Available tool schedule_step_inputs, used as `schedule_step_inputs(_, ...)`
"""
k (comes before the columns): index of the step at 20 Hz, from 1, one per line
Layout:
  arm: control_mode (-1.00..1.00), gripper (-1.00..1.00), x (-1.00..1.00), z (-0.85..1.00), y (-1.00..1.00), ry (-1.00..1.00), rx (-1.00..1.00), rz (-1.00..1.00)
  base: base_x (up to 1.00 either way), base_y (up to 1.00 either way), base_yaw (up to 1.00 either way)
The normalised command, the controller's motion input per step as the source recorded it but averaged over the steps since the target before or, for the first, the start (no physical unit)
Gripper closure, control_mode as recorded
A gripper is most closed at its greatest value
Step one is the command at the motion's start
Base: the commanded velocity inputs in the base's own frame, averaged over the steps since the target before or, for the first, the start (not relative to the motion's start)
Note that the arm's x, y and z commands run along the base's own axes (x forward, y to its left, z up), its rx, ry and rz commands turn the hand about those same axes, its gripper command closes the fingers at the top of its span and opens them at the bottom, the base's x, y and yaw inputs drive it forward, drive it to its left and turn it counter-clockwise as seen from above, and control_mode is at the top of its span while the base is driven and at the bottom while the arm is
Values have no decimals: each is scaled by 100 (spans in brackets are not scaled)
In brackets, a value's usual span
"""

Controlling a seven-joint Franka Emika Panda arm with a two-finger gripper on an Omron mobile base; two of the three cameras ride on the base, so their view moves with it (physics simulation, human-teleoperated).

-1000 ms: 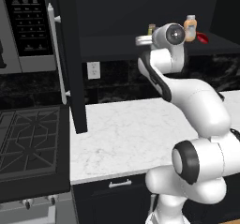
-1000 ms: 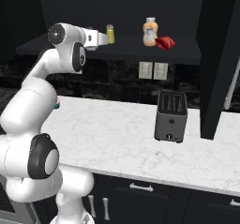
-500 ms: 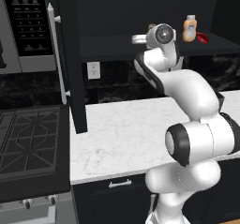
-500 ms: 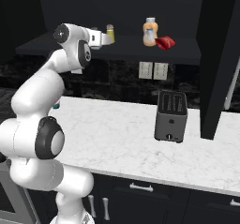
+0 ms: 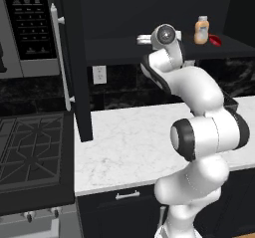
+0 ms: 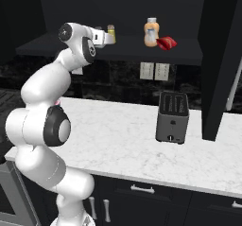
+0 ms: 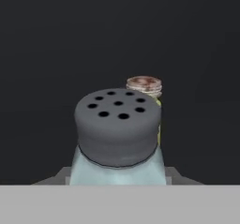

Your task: Put the shaker and condiment bottle from the counter next to their counterparts in the cabinet.

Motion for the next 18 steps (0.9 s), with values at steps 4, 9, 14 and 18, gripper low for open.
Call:
schedule_step_inputs(4,-100,100,36,-9,0,0,2,-5,0,0,0)
schedule_step_inputs(9,-100,-100,10,-2,0,0,2,-5,0,0,0)
schedule_step_inputs(14,-100,-100,0,0,0,0,2,-7,0,0,0)
schedule_step_inputs(18,-100,-100,-11,0,-2,0,5,-8,0,0,0)
